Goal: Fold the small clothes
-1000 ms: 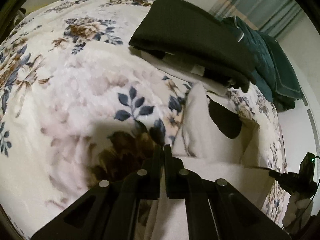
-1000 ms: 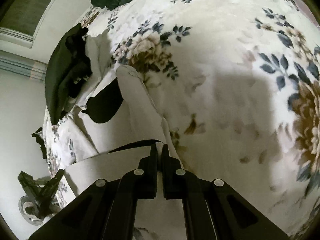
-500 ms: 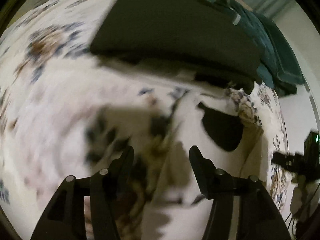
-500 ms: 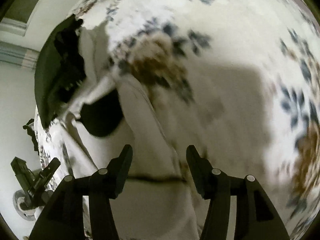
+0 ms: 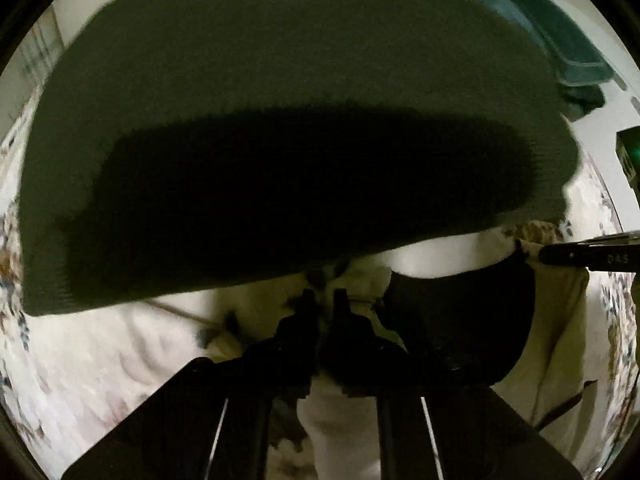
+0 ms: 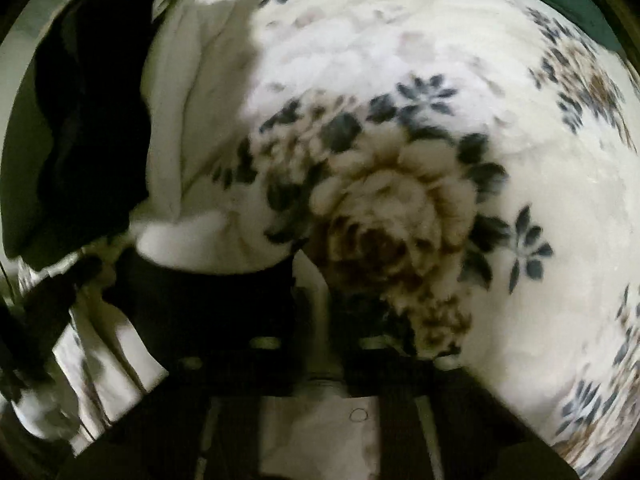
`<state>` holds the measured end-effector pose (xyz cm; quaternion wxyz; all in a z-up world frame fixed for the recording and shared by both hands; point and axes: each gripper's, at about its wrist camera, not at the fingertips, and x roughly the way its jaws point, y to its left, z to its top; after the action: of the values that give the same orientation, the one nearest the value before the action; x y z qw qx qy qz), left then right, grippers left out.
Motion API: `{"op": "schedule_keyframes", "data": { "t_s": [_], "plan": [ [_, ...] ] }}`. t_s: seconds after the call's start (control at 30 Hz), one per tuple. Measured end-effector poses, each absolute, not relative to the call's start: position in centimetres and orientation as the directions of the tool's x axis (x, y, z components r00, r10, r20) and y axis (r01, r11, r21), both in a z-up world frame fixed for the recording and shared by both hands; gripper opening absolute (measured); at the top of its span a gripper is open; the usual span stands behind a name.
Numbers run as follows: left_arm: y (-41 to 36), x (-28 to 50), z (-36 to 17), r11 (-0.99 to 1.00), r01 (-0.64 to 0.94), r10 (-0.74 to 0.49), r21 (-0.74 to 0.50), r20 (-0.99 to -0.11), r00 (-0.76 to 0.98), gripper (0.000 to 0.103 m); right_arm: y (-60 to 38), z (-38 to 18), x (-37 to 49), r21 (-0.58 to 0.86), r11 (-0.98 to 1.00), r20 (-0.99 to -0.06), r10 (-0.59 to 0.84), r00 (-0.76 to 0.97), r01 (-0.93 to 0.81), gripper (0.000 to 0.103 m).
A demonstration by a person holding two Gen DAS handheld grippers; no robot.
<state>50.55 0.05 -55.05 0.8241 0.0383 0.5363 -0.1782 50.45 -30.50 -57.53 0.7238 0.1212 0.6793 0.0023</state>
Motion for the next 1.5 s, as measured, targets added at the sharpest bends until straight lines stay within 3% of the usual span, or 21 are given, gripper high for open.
{"op": "schedule_keyframes", "data": {
  "t_s": [0.33,0.53,0.7,0.9,0.97,1.07,1.1,1.13,1.17,1.2,1.23,1.33,1.37,1.4,1.43,1.47,1.5],
  "plan": [
    [4.7,41.4,-46.5,0.933,0.29,-0.336,-0.211,-0.796,0.503,0.004,-30.7,-48.8,43.5,0.334,0.932,-0.907,0.277,0.317,0.143,0.003],
    [7.0,33.6,-45.0,0.934,0.215,-0.357,-0.286,-0.788,0.502,0.004,-28.8,-45.3,34.6,0.384,0.918,-0.871,0.325,0.369,0.097,0.003],
    [8.5,27.3,-47.1,0.937,0.15,-0.349,-0.315,-0.828,0.439,0.005,-27.4,-45.9,26.2,0.367,0.928,-0.883,0.327,0.337,0.06,0.003],
    [12.3,22.5,-51.4,0.918,-0.05,-0.367,-0.394,-0.89,0.271,0.007,-28.2,-51.6,18.9,0.372,0.922,-0.922,0.353,0.162,0.109,0.004],
    [13.6,22.1,-51.8,0.901,-0.123,-0.376,-0.417,-0.889,0.261,0.013,-29.0,-52.8,18.0,0.375,0.915,-0.926,0.363,0.103,0.15,0.005],
    [14.6,23.6,-52.0,0.821,-0.202,-0.47,-0.534,-0.833,0.292,0.047,-30.6,-53.1,17.1,0.392,0.892,-0.92,0.384,0.08,0.223,0.005],
    [14.6,24.3,-52.1,0.794,-0.217,-0.497,-0.568,-0.812,0.307,0.061,-31.4,-53.0,17.1,0.408,0.876,-0.913,0.396,0.1,0.256,0.008],
    [14.4,25.1,-52.3,0.768,-0.223,-0.524,-0.601,-0.789,0.321,0.063,-32.2,-52.8,17.2,0.434,0.852,-0.901,0.415,0.126,0.295,0.021],
    [13.9,26.4,-52.8,0.747,-0.225,-0.549,-0.626,-0.771,0.322,0.063,-33.0,-52.7,17.4,0.467,0.816,-0.884,0.441,0.155,0.34,0.032],
    [13.5,27.4,-53.5,0.741,-0.23,-0.56,-0.631,-0.769,0.309,0.063,-33.7,-52.8,17.3,0.499,0.778,-0.866,0.466,0.182,0.381,0.055],
    [13.0,28.5,-54.5,0.735,-0.237,-0.57,-0.635,-0.768,0.292,0.063,-34.4,-53.1,17.3,0.532,0.728,-0.845,0.488,0.218,0.433,0.066],
    [10.9,31.2,-56.2,0.739,-0.237,-0.57,-0.631,-0.772,0.28,0.058,-34.9,-54.9,17.6,0.599,0.602,-0.789,0.556,0.263,0.528,0.066],
    [10.4,31.8,-56.2,0.747,-0.222,-0.561,-0.627,-0.773,0.295,0.044,-34.8,-55.7,17.8,0.607,0.569,-0.777,0.572,0.263,0.555,0.066],
    [9.8,32.1,-56.1,0.767,-0.202,-0.544,-0.609,-0.785,0.297,0.008,-34.6,-56.6,17.8,0.624,0.527,-0.757,0.59,0.28,0.578,0.066],
    [9.3,32.3,-55.9,0.782,-0.185,-0.537,-0.595,-0.794,0.285,0.008,-34.3,-57.1,18.0,0.635,0.504,-0.745,0.6,0.291,0.586,0.061],
    [9.1,32.1,-55.3,0.786,-0.176,-0.531,-0.593,-0.793,0.299,0.008,-34.1,-57.4,18.1,0.64,0.484,-0.74,0.599,0.306,0.597,0.05],
    [9.2,31.7,-54.5,0.787,-0.166,-0.526,-0.595,-0.786,0.325,0.007,-34.0,-57.5,18.2,0.643,0.467,-0.737,0.592,0.326,0.606,0.016]
  ]
}}
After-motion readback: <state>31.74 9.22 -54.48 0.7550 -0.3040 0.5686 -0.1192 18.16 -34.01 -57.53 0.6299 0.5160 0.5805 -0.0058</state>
